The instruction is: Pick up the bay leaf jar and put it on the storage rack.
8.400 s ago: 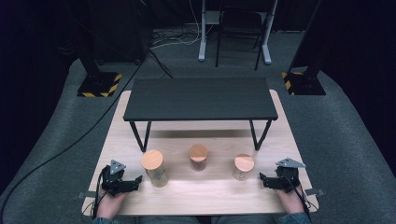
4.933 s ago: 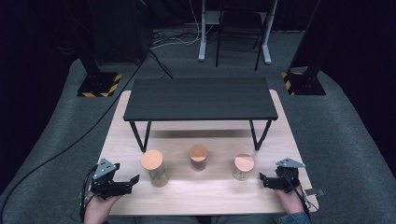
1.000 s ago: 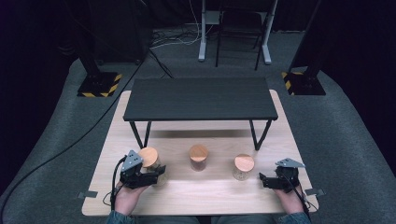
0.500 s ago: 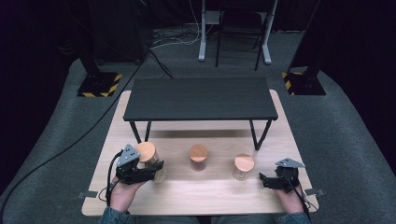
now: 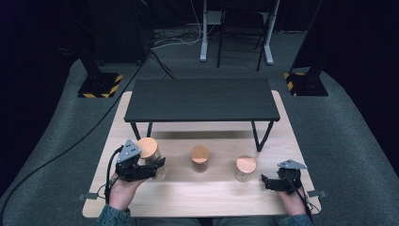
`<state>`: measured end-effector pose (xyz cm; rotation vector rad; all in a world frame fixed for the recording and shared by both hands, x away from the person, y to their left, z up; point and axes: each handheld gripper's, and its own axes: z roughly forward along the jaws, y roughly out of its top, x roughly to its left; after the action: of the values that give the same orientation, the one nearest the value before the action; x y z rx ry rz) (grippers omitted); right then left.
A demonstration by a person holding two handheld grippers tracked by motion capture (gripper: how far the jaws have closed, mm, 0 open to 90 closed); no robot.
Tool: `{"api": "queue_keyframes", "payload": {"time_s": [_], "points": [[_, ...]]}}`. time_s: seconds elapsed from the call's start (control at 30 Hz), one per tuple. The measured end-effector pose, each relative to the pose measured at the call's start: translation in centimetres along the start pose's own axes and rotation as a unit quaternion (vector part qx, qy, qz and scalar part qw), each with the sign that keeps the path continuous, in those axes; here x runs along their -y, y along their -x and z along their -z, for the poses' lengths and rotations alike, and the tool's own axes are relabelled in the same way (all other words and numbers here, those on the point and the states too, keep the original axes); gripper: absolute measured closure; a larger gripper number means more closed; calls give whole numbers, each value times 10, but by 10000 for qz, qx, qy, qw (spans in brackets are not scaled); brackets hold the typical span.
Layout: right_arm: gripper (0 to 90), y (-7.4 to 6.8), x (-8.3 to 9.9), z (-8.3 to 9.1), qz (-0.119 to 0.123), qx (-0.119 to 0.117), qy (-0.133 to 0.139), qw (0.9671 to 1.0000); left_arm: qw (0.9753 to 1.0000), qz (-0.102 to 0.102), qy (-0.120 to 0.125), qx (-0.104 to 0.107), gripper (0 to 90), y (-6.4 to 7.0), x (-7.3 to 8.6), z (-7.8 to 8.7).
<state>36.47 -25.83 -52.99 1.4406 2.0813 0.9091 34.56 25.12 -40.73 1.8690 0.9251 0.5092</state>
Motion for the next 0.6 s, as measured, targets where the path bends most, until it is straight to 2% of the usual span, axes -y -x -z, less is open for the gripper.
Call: {"api": "queue_keyframes", "payload": {"time_s": [0.6], "points": [[48, 0, 0, 0, 0, -2, 2, 10000, 9999, -128, 73, -44, 246, 2, -29, 10]]}}
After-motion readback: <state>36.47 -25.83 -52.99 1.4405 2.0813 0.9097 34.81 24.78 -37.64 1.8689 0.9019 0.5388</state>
